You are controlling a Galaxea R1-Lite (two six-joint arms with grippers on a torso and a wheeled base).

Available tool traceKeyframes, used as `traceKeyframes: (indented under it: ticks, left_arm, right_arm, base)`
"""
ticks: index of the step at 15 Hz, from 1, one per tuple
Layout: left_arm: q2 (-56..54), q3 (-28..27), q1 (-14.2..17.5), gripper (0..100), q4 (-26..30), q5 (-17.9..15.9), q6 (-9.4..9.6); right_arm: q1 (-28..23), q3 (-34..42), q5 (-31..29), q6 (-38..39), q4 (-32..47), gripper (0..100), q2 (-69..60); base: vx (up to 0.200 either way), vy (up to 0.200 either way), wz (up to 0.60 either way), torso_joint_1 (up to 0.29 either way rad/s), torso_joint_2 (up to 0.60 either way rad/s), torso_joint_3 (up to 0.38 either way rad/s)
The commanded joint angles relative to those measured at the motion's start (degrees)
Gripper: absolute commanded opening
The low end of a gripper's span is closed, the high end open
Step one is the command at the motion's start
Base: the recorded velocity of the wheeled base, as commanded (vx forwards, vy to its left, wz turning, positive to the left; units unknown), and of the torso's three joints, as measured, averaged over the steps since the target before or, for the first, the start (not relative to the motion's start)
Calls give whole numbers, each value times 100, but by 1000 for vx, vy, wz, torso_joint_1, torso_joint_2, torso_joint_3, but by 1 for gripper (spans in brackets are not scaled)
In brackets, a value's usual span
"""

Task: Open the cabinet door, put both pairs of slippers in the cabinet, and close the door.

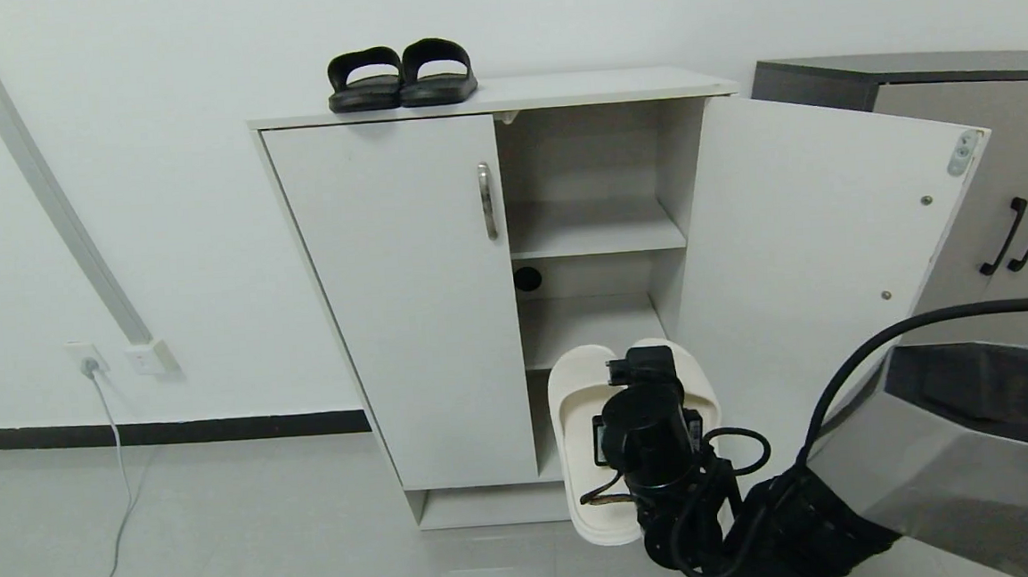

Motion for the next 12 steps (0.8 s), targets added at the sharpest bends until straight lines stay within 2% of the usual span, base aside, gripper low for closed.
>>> traceKeyframes:
  ticks: [1,2,3,12]
  left_arm:
    - [16,-4,9,0,-1,2,-4]
    - [16,-4,9,0,-1,2,-4]
    - [16,5,9,0,-1,10,-4]
    - [16,-4,9,0,-1,2,-4]
  right_arm:
    - [-33,111,68,-218,-450,0,449]
    - [-51,322,314,-561,-1127,0,555]
    - [-59,375,428,-578,-1232,0,590]
    - [-182,155,454,-552,-1259,0,1161]
  base:
    - [0,0,0,0,0,0]
    - [0,0,0,0,0,0]
    - [0,0,0,0,0,0]
    - [0,0,0,0,0,-8]
